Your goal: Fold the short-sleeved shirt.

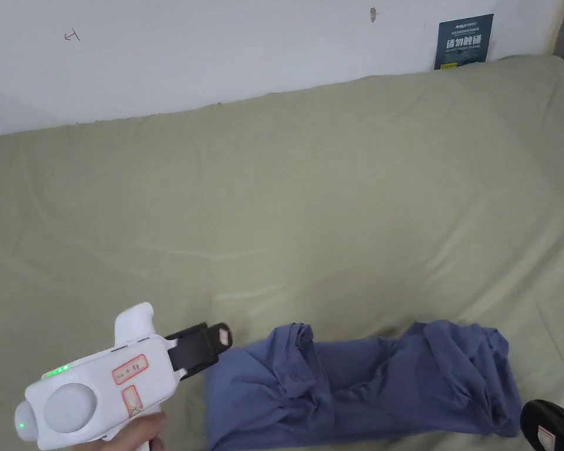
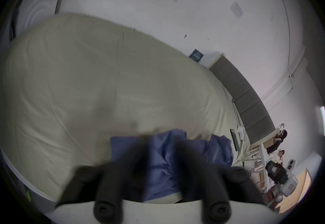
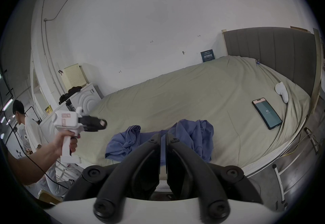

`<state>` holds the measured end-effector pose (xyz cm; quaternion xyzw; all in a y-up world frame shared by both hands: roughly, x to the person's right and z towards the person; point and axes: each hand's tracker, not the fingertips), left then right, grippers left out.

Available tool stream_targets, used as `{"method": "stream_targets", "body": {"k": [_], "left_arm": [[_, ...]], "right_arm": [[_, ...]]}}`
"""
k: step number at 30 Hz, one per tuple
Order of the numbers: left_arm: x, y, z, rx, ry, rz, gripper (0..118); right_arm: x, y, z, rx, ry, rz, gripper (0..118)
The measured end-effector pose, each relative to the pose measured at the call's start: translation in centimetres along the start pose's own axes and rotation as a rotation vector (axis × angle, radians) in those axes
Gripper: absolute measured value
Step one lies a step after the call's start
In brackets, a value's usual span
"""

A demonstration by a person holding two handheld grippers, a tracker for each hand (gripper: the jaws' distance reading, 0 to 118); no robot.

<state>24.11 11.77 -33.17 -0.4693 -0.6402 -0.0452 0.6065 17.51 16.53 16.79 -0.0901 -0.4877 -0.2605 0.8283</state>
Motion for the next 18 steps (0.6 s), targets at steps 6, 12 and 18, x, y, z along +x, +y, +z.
{"method": "stream_targets", "body": {"k": [6, 12, 18], "left_arm": [[2.2, -3.9, -7.5, -0.128, -0.022, -0.063, 12], [4.4, -7.3, -11.7, -0.164, -0.05, -0.036, 11], [4.3, -7.3, -11.0, -0.202, -0.104, -0.061, 11]], "right_arm": [[-0.2, 0.1, 0.0, 0.002, -0.005, -0.006, 7], [0.5, 0.2, 0.3, 0.003, -0.031, -0.02, 7], [0.8, 0.0, -0.3, -0.01, -0.036, -0.027, 7]]}}
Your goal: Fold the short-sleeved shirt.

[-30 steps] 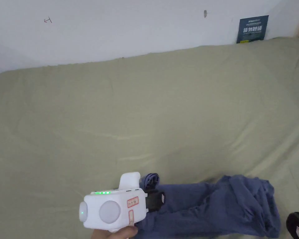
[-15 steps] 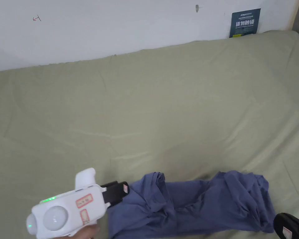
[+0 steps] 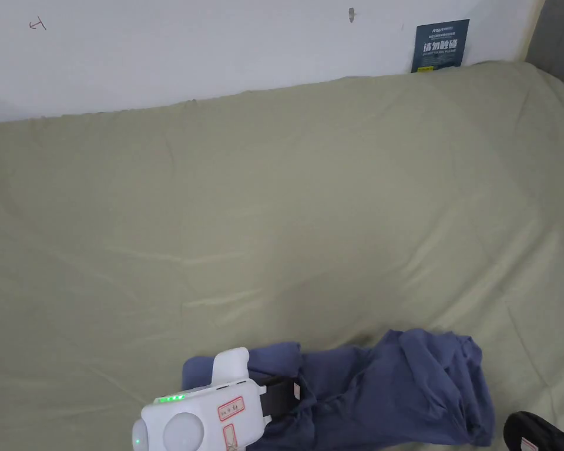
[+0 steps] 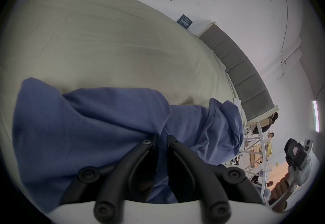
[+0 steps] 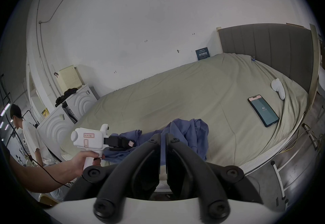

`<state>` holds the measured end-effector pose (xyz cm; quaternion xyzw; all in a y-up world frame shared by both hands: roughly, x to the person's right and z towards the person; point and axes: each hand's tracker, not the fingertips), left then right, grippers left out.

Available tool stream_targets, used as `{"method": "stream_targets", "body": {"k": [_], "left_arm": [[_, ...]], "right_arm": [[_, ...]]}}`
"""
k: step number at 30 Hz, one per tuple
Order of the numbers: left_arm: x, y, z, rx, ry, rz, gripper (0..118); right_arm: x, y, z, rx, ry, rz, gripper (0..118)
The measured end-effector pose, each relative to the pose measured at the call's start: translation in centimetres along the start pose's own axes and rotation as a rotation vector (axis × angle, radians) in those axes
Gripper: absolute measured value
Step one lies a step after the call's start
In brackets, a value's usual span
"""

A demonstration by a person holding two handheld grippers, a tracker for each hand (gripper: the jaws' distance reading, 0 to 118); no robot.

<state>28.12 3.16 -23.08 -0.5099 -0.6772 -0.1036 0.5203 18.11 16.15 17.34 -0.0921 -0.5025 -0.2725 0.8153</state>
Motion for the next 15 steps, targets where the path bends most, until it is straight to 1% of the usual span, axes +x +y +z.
{"method": "stream_targets", "body": {"k": [2, 4, 6, 7, 9, 10, 11, 12, 13, 14, 15], "left_arm": [[0.3, 0.2, 2.2, 0.042, 0.01, -0.007, 12], [1.4, 0.2, 5.9, 0.098, -0.01, -0.091, 11], [1.7, -0.1, 9.5, 0.134, 0.013, -0.15, 11], [1.2, -0.1, 10.7, 0.131, 0.035, -0.152, 11], [-0.8, -0.3, 11.7, 0.089, 0.085, -0.07, 12], [-2.0, -0.3, 11.9, 0.085, 0.114, -0.054, 22], [-3.0, -0.4, 12.3, 0.098, 0.106, -0.06, 29], [-3.9, -0.3, 13.0, 0.098, 0.103, -0.035, 38], [-5.2, -0.2, 13.7, 0.089, 0.071, 0.023, 47], [-6.5, -0.1, 14.1, 0.082, 0.017, 0.087, 84], [-8.4, 0.0, 14.9, 0.125, -0.052, 0.182, 107]], "right_arm": [[-0.3, 0.1, 0.0, -0.001, 0.005, 0.004, 7], [-0.7, 0.3, 0.0, 0.005, 0.016, 0.013, 7], [-1.3, 0.4, -0.1, 0.008, 0.026, 0.031, 7], [-1.6, 0.4, -0.2, 0.007, 0.035, 0.033, 7], [-2.1, 0.2, -0.6, 0.001, 0.055, 0.038, 7], [-2.5, 0.1, -0.8, -0.004, 0.063, 0.043, 7], [-2.9, 0.0, -1.0, -0.009, 0.078, 0.05, 7], [-3.3, 0.0, -1.1, -0.012, 0.087, 0.055, 7], [-3.8, -0.1, -1.1, -0.013, 0.091, 0.06, 7], [-4.1, -0.2, -1.1, -0.013, 0.097, 0.063, 7], [-4.5, -0.2, -1.0, -0.012, 0.103, 0.065, 7]]}}
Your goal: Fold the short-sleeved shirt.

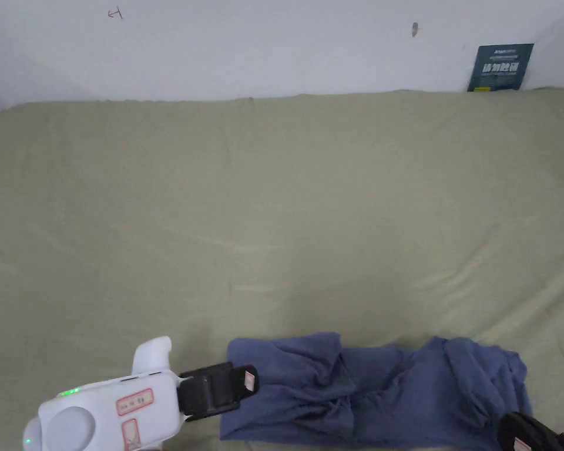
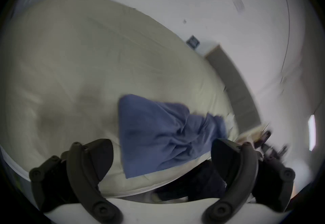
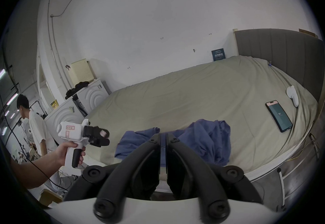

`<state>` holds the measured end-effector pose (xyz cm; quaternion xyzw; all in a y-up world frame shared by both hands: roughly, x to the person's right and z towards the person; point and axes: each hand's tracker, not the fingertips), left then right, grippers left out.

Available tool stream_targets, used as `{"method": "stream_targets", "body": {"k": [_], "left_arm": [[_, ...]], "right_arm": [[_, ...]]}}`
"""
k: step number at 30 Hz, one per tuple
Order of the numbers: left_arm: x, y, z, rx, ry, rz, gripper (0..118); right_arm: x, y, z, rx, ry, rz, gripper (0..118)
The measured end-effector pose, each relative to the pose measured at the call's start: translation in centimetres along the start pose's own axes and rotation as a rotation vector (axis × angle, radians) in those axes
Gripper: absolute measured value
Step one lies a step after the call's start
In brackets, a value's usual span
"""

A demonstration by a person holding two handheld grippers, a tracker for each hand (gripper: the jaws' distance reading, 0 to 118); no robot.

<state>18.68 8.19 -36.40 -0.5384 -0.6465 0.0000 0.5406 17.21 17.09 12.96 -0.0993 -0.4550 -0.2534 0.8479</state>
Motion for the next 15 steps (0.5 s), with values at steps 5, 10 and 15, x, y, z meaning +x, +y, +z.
{"method": "stream_targets", "body": {"k": [5, 10, 15], "left_arm": [[-9.7, 1.3, -0.7, -0.058, -0.207, 0.429, 112], [-11.6, 0.1, -6.7, -0.15, -0.563, 0.473, 111], [-7.9, 0.0, -12.2, -0.221, -0.581, 0.368, 105]], "right_arm": [[-0.9, -0.6, -0.7, -0.043, 0.01, 0.001, 7], [-1.5, -0.3, -0.6, -0.066, -0.013, 0.02, 7], [-1.5, 0.1, -0.4, -0.077, -0.06, 0.015, 7]]}}
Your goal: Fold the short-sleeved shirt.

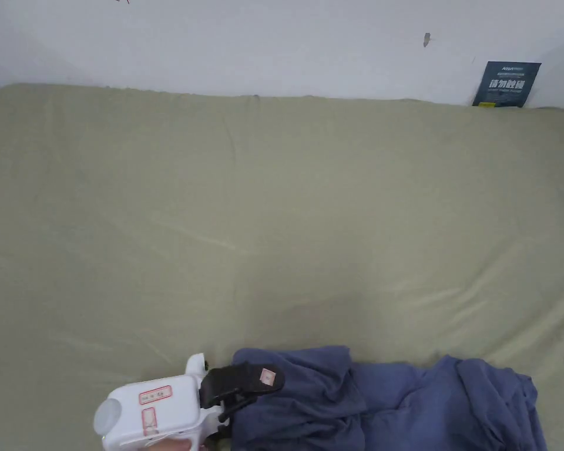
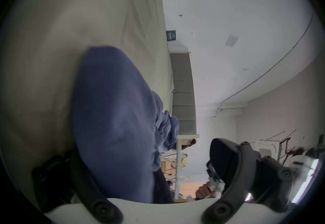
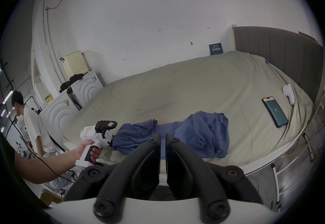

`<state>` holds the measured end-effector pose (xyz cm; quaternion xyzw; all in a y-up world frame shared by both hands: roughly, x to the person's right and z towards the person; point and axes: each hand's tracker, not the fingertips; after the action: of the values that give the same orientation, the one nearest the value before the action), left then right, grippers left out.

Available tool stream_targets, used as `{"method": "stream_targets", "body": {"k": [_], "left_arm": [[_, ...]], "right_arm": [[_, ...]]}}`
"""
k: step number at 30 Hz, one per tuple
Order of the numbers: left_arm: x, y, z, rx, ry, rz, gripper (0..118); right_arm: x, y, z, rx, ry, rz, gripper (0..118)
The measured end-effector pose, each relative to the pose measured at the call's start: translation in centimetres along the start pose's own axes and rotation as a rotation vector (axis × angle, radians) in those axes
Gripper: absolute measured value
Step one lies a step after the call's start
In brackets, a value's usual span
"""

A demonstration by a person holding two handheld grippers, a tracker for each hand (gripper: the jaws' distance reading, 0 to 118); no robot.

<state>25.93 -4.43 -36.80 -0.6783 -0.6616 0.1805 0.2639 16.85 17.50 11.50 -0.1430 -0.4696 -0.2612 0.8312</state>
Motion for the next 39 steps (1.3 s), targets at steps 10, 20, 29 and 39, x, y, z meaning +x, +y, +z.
{"method": "stream_targets", "body": {"k": [10, 20, 29, 39], "left_arm": [[4.0, -2.1, -0.7, 0.102, 0.475, -0.192, 11], [8.4, -1.6, 11.8, 0.236, 0.853, -0.357, 11], [13.8, -4.9, 10.1, 0.281, 0.9, -0.508, 11], [14.6, -10.1, -10.1, 0.024, 1.017, -0.783, 11]], "right_arm": [[-0.7, 0.0, 0.3, -0.015, -0.027, 0.016, 7], [-2.1, -0.4, -0.1, -0.003, 0.032, 0.032, 7], [-3.5, -0.3, -0.6, 0.003, 0.101, 0.065, 7], [-1.3, -1.0, 2.1, 0.073, 0.085, 0.012, 7]]}}
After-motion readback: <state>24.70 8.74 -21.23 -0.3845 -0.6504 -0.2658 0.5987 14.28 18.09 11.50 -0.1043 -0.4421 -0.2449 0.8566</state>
